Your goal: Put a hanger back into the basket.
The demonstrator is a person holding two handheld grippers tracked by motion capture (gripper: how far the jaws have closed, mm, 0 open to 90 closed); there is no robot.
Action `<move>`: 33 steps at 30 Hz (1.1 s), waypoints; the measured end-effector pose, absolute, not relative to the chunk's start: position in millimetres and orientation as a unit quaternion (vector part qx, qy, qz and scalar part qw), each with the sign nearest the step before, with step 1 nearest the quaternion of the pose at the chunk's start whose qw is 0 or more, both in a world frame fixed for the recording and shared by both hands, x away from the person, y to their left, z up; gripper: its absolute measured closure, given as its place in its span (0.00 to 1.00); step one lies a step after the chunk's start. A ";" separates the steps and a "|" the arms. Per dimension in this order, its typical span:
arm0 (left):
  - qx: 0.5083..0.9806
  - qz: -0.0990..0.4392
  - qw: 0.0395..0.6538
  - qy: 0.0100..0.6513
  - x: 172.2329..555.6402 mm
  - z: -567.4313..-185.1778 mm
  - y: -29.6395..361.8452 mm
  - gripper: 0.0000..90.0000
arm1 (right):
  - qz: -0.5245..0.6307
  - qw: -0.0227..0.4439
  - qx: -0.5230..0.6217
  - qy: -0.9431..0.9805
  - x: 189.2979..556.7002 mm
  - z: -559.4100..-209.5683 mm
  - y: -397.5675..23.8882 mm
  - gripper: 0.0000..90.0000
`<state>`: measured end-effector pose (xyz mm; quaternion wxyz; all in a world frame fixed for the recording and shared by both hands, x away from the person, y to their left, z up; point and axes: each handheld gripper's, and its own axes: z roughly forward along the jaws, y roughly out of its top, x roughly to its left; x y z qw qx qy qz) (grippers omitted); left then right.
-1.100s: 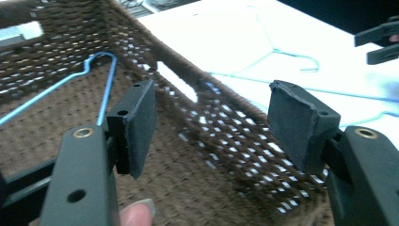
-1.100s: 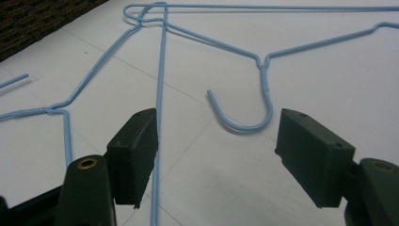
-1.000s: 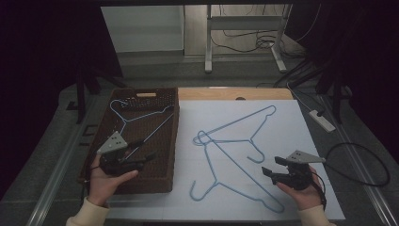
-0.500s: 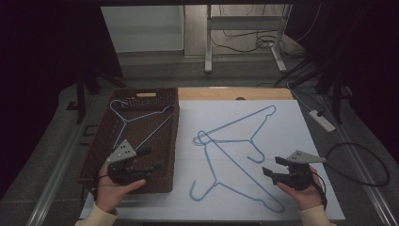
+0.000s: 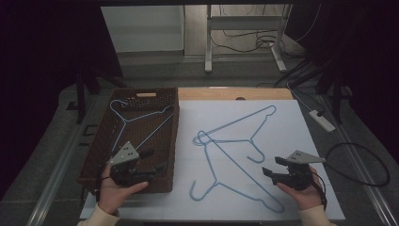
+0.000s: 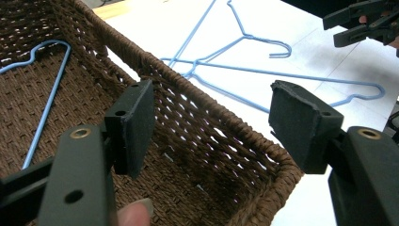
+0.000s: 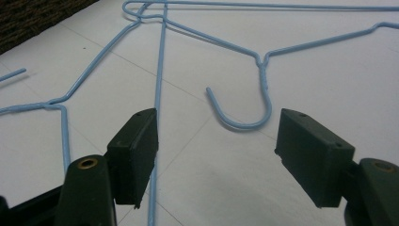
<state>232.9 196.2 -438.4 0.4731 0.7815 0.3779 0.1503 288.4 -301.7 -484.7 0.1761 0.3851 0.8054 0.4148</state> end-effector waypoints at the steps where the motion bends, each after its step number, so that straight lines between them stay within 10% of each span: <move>1: 0.782 0.150 0.473 0.378 232.9 -438.4 196.2 0.37 | 0.414 0.176 0.384 0.806 288.6 -484.7 -301.5 0.35; 33: 0.788 0.137 0.471 0.372 233.7 -443.1 194.5 0.36 | 0.392 0.188 0.372 0.820 293.1 -478.1 -292.7 0.34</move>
